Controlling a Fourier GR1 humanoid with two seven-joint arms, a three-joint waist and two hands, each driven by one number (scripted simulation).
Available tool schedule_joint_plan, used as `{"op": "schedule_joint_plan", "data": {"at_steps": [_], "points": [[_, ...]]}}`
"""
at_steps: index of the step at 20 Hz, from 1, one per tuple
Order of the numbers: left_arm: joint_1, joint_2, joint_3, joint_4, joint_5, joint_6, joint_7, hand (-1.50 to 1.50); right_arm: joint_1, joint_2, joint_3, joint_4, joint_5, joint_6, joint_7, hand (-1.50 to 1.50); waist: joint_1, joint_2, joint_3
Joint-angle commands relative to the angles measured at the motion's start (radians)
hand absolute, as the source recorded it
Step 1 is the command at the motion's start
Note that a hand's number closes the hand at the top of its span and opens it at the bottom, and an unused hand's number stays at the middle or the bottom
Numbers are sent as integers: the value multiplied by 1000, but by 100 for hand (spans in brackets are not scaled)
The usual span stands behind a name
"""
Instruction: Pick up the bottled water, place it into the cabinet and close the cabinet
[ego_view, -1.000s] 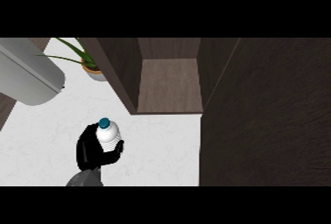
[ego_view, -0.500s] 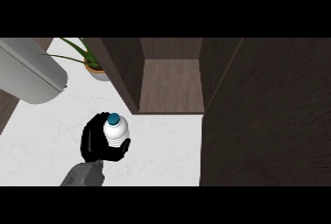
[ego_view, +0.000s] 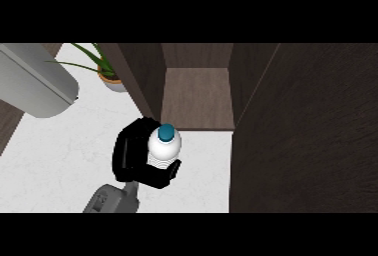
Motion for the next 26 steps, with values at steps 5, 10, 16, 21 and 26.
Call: {"op": "schedule_joint_plan", "data": {"at_steps": [5, 10, 16, 21, 26], "points": [[-62, -20, -214, -235, -57, 300, 225, 150, -33, 9, -5, -80, -81, -1, 63, -150, -9, 2, 0], [-246, -21, -263, -216, -66, 506, 307, 150, 8, -9, -52, -117, -117, 27, 58, -150, -28, 1, 0], [-426, -21, -249, -110, -27, 631, 314, 150, -96, 9, -44, -62, -95, -7, 91, -150, -24, 6, -1], [-561, -21, -285, -45, -62, 789, 385, 150, -61, 20, -57, -59, -106, 23, 72, -150, -30, 2, 0], [-581, -21, -214, 163, -1, 657, 281, 150, -89, 21, -54, -104, -125, -10, 135, -150, -34, 10, -1]]}}
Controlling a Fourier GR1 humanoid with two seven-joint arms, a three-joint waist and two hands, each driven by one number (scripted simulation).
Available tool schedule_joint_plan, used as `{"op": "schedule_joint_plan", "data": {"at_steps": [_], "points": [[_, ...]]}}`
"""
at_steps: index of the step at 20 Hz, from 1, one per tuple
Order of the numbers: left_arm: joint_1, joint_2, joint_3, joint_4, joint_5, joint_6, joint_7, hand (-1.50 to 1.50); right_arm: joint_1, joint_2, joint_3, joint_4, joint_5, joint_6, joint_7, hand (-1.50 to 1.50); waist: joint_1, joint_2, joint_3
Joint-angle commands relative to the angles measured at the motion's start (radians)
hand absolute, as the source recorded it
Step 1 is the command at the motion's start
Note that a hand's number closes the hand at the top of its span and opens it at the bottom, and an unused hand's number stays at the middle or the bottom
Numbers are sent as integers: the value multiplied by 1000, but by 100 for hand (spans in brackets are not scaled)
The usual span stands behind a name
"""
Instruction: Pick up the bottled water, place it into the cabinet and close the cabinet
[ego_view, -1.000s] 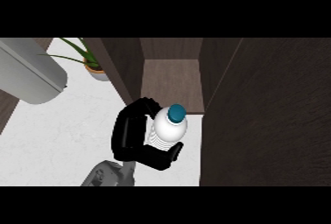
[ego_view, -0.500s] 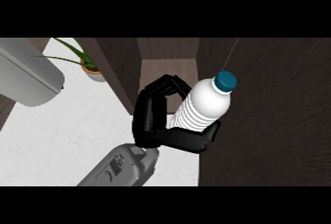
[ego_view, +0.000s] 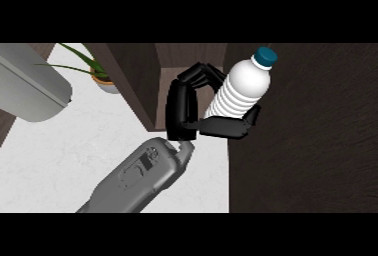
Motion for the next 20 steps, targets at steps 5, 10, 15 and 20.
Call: {"op": "schedule_joint_plan", "data": {"at_steps": [5, 10, 15, 20], "points": [[-137, -2, 102, 250, 26, -66, -41, 150, 7, 7, -23, -110, -102, -2, 65, -150, -1, 3, 0], [-172, -2, 73, 398, 52, -56, -108, 150, 4, -9, -21, -154, -148, -14, 117, -150, -15, 8, 0], [-153, -2, 133, 462, 128, -75, -187, 150, 23, -7, -55, -109, -150, 27, 68, -150, -23, 4, 0], [-190, -2, 229, 599, 156, -175, -282, 150, -27, -14, -63, -73, -153, 17, 87, -150, -12, 8, 0]]}}
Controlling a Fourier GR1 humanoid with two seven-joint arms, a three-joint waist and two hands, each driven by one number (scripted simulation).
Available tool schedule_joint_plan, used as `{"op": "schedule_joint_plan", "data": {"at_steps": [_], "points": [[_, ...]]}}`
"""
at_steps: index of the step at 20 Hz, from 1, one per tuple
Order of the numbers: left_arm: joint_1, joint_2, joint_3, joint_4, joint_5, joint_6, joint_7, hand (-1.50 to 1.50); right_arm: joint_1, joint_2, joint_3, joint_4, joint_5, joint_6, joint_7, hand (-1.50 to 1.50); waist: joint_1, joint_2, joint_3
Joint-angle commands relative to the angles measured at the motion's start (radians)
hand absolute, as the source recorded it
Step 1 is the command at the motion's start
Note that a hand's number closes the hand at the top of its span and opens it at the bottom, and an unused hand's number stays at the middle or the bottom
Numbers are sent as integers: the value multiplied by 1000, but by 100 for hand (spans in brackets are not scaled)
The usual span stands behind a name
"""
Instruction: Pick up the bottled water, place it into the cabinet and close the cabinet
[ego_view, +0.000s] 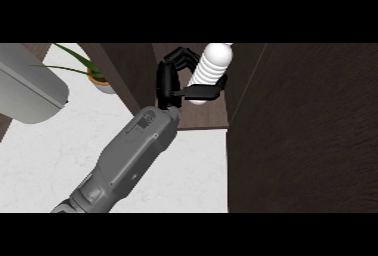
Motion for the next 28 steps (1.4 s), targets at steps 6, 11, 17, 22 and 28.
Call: {"op": "schedule_joint_plan", "data": {"at_steps": [6, 11, 17, 22, 28], "points": [[-144, 11, 40, 296, -32, -34, -94, 150, 0, 5, 15, -75, -104, 11, 44, -150, -10, 5, 0], [-231, 0, 32, 435, -64, -35, -86, -150, -32, 7, -4, -46, -93, 7, 34, -150, -14, 6, 1], [-298, 27, 50, 534, -78, -77, -79, -150, -68, -16, -35, -10, -114, 11, 39, -150, -9, 7, 1], [-325, 3, 112, 552, -44, -107, -104, -150, -53, 12, 2, -37, -79, 18, 47, -150, -13, 7, 0], [-316, 9, 145, 483, -30, -205, -184, -150, -46, 24, 11, -73, -75, 7, 70, -150, 5, -1, 0]]}}
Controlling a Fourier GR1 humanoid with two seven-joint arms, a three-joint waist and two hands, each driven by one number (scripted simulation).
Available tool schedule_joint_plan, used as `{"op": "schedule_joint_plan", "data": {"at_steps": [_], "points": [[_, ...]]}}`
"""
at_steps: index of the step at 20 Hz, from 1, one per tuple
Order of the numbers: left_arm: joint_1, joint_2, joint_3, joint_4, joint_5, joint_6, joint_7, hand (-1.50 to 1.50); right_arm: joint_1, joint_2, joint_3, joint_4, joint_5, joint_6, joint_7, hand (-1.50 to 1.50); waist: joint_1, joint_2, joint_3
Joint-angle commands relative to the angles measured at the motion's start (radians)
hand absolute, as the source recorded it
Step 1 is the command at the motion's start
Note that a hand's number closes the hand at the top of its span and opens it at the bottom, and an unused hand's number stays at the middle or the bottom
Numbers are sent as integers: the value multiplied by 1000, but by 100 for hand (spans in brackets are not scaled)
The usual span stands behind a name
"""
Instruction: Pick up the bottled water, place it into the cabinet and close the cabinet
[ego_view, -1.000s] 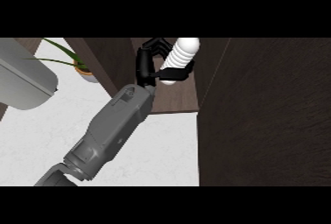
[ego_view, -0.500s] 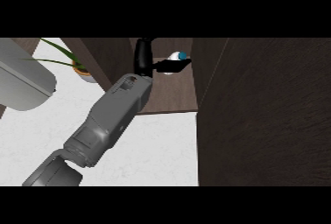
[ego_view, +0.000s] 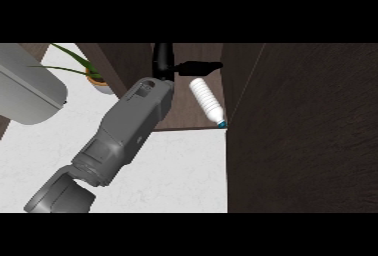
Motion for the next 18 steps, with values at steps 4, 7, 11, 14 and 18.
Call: {"op": "schedule_joint_plan", "data": {"at_steps": [4, 7, 11, 14, 18], "points": [[55, -11, 1, -140, 63, -125, -27, -150, 18, 4, -35, -63, -46, 9, 13, -150, 11, -13, 1], [64, -11, -4, -175, 67, -172, 13, -150, -34, 1, -3, -87, -55, -35, 77, -150, 33, -11, 0], [216, -11, -88, -333, 83, -146, 21, -150, 59, 24, -2, -100, -36, 20, 44, -150, 41, -23, 0], [224, -11, -133, -450, 94, -83, 103, -150, -11, 34, 35, -89, -24, -19, 84, -150, 43, -20, 1], [365, -9, -168, -615, 85, -92, 116, -150, -5, 14, 4, -107, -52, -23, 88, -150, 55, -21, 1]]}}
